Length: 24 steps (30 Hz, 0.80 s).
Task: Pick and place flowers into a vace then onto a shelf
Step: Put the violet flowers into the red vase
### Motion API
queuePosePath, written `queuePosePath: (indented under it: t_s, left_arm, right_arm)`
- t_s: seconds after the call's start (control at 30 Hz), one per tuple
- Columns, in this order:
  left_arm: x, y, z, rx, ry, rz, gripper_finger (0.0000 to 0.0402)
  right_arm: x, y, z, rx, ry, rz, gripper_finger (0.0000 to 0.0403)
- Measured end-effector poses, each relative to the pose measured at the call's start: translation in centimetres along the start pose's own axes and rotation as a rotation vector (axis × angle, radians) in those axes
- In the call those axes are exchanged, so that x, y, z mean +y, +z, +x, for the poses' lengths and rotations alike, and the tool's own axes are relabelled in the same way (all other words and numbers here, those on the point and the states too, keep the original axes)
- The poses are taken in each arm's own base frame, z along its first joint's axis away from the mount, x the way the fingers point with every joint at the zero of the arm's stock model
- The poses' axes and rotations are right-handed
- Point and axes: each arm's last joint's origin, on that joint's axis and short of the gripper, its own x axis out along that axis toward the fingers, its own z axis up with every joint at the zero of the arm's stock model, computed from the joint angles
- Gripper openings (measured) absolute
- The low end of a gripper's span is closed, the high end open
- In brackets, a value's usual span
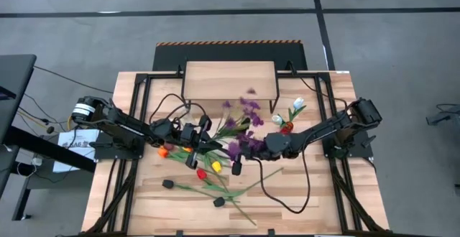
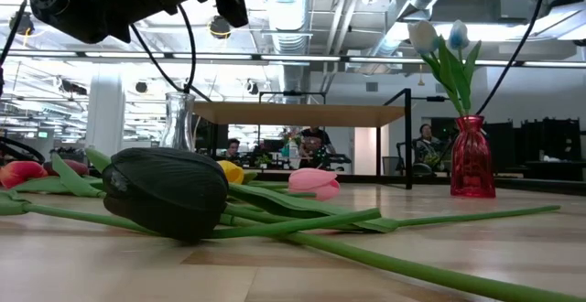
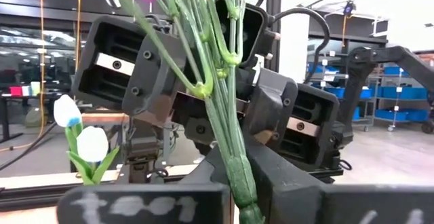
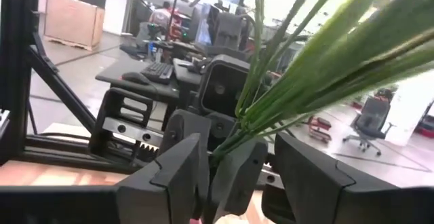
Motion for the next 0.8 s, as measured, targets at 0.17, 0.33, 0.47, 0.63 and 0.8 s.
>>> queuePosePath:
  t_s: [0.17,0.33,0.47,0.63,0.8]
  left_arm:
    - [-0.1,0.0,0.0,0.002,-0.014,-0.001,0.0]
    - [-0.1,0.0,0.0,-0.002,-0.009,-0.001,0.0]
    - [-0.1,0.0,0.0,-0.001,-0.01,-0.002,0.0]
    - [-0.1,0.0,0.0,0.003,-0.009,-0.002,0.0]
    - [-0.1,0.0,0.0,0.003,-0.006,-0.002,0.0]
  right_arm:
    - [-0.7,0.7,-0.1,-0.035,-0.026,0.004,0.0184]
    - [-1.6,0.7,0.3,-0.073,-0.044,0.04,0.0179]
    - [-2.4,0.5,0.7,-0.11,0.028,0.102,0.0173]
    - [-3.1,0.3,1.1,-0.131,0.075,0.16,0.0163]
    - [-3.3,0.2,1.2,-0.134,0.074,0.159,0.015]
